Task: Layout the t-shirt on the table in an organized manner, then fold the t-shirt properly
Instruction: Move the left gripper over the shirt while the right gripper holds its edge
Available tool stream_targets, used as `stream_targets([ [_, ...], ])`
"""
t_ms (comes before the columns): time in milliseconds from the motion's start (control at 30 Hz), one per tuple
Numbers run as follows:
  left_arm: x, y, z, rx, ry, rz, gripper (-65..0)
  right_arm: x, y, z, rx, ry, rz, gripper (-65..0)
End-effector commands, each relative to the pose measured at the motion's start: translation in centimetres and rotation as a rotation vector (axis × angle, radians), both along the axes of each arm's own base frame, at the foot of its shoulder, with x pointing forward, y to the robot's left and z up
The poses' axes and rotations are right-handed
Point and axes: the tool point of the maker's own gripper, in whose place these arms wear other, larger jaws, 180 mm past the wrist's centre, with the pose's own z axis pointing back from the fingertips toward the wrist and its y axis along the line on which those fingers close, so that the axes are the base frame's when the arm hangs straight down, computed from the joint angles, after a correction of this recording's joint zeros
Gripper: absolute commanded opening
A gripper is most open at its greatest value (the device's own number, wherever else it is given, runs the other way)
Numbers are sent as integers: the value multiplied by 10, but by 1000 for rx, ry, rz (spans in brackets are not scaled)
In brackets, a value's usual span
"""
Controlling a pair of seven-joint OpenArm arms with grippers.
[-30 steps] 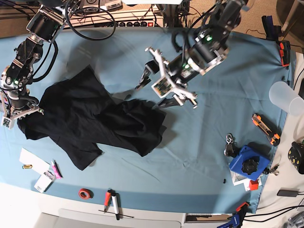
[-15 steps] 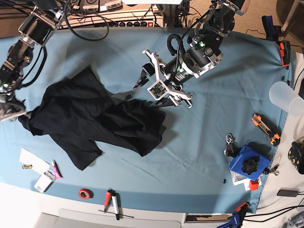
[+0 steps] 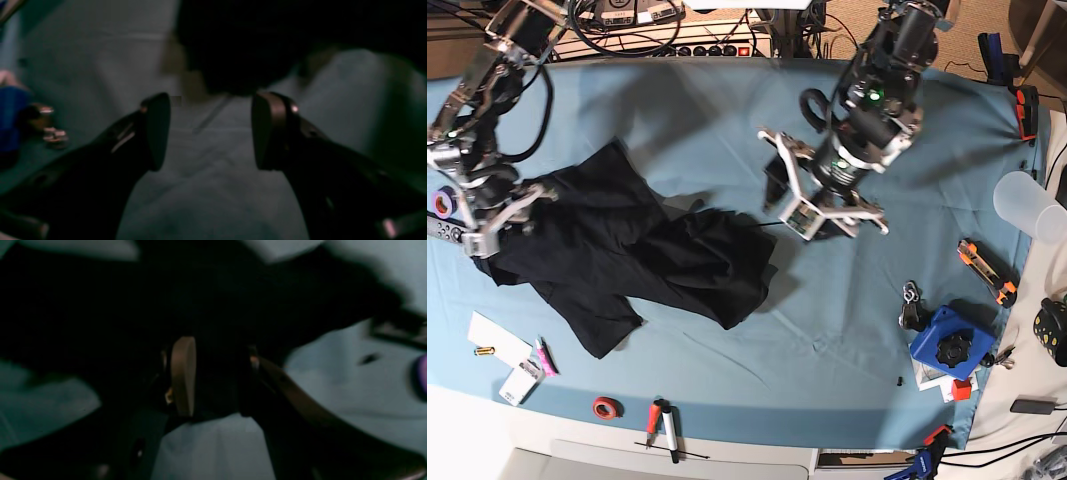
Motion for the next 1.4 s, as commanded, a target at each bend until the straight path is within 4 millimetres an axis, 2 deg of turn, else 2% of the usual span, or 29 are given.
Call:
stream_targets([
  [0, 5, 4, 15, -21, -46, 20, -264, 3, 4, 6, -26, -20, 35, -444],
  [67, 7, 17, 16, -21, -50, 57, -264, -4, 11, -11, -80, 44, 65, -444],
  [200, 8, 33, 13, -41, -29, 102, -264, -14, 12, -38, -219, 127, 56, -444],
  [333, 7, 37, 11, -65, -15, 114, -264, -21, 24, -63, -281, 185, 82, -444],
  [467, 7, 37, 11, -66, -15, 114, -264, -23, 20, -84, -337, 227, 62, -448],
  [533, 7, 37, 12, -66, -15, 114, -264, -27, 17, -95, -347, 261, 63, -512],
  [600, 6, 37, 11, -66, -14, 114, -264, -33, 14, -101, -351, 300, 57, -627],
  [667, 6, 37, 11, -67, -13, 114, -264, -38, 6, -100, -395, 334, 45, -650],
  [733, 6, 37, 11, -67, -14, 114, -264, -40, -3, -91, -449, 346, 33, -650],
  [800, 6, 37, 11, -67, -13, 114, -264, -38, -11, -72, -486, 325, 18, -650],
  [967, 6, 36, 11, -70, -15, 113, -264, -26, -25, 2, -556, 137, -65, -650],
  [1033, 5, 32, 13, -95, -9, 100, -264, -29, -36, 28, -571, 87, -122, -650],
  [1167, -1, 18, 16, -161, 12, 38, -264, -50, -75, 52, -581, 69, -272, -650],
  [1367, -7, 7, 16, -186, 19, -29, -264, -99, -132, 71, -545, 65, -460, -650],
])
